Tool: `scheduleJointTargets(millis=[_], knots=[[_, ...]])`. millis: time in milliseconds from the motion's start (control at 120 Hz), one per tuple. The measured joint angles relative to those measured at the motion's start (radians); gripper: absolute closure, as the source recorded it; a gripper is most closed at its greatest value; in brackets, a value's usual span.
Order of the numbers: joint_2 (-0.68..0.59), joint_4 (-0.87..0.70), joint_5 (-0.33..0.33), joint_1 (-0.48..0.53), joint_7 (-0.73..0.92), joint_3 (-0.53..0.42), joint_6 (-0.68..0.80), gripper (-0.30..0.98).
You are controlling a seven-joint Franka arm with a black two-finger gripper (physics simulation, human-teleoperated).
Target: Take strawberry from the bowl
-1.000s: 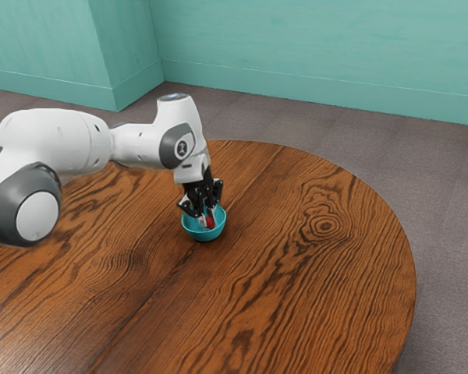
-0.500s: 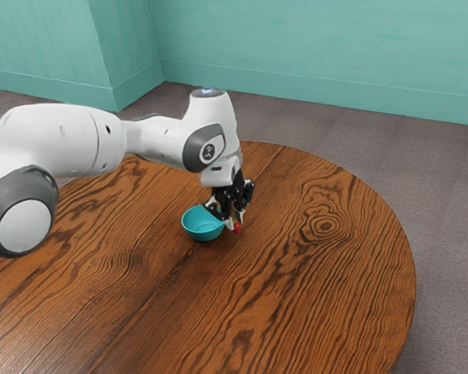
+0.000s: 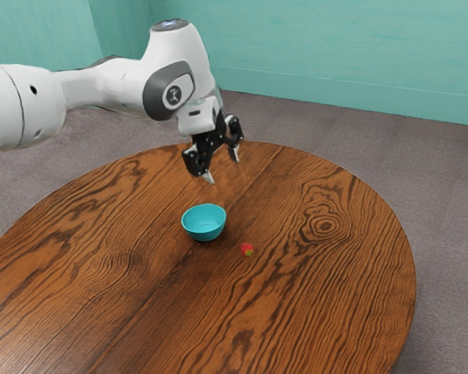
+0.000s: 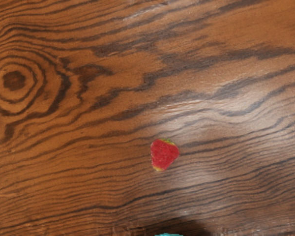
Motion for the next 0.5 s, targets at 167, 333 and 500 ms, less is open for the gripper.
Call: scheduleJointTargets(millis=[167,333,500], knots=[[-0.273,-0.017,0.028,0.041,-0.152,0.061,-0.178,0.07],[-0.422,-0.025,0.064,0.109,-0.393,0.081,-0.378,0.03],[-0.459,-0.056,0.074,0.061,-0.679,0.068,-0.52,0.01]])
